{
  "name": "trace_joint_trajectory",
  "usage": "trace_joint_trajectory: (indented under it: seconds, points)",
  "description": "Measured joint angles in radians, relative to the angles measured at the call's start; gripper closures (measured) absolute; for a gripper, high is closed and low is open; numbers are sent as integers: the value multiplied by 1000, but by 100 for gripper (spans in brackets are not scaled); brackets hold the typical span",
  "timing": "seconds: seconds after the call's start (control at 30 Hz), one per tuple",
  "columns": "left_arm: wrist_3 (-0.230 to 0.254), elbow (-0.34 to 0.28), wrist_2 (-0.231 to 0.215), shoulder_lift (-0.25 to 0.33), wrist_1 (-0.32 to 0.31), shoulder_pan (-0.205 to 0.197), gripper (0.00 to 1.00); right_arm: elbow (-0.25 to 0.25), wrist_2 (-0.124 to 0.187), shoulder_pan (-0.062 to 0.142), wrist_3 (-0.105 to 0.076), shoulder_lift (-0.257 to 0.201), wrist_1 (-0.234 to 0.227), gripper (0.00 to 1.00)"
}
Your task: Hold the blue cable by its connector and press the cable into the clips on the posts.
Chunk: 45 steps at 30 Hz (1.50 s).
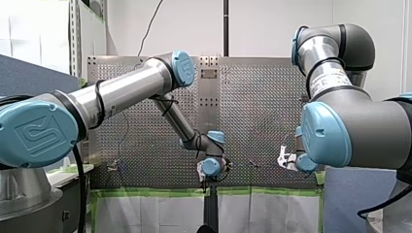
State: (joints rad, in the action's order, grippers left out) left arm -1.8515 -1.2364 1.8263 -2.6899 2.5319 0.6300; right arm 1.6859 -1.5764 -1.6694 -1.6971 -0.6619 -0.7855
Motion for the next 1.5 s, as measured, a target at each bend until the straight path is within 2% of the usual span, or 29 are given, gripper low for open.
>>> trace_joint_trajectory:
  seconds: [0.13, 0.17, 0.2, 0.27, 0.3, 0.33, 0.7, 0.9, 1.03, 1.23, 1.5]
  points:
    - [-1, 0, -7, 0, 6, -2, 100, 0, 4, -1, -1, 0, 0, 100]
    - [-1, 0, -10, 0, 7, -3, 90, 0, 5, -1, -2, 0, 0, 100]
    - [1, 0, -14, 0, 7, -3, 90, 0, 6, -2, -2, 0, 0, 100]
    - [9, 0, -25, 0, 8, -3, 31, -1, 7, -4, -2, 1, 0, 100]
    - [14, 0, -29, 0, 8, -3, 31, 0, 7, -4, -3, 1, 0, 100]
    - [18, 0, -31, 0, 11, -4, 0, -1, 7, -5, -3, 1, 0, 100]
    - [50, -2, -38, 0, 81, 9, 0, 0, 7, -8, -3, 1, 0, 100]
    - [94, -2, -77, 1, 109, 39, 0, 0, 7, -9, -4, 1, 0, 100]
    - [111, -2, -92, 1, 103, 75, 0, 0, 8, -11, -4, 1, 0, 100]
    - [110, -1, -99, 1, 76, 124, 0, 0, 8, -15, -4, 1, -1, 100]
    - [93, -1, -101, 0, 40, 146, 0, 0, 8, -18, -4, 1, -3, 100]
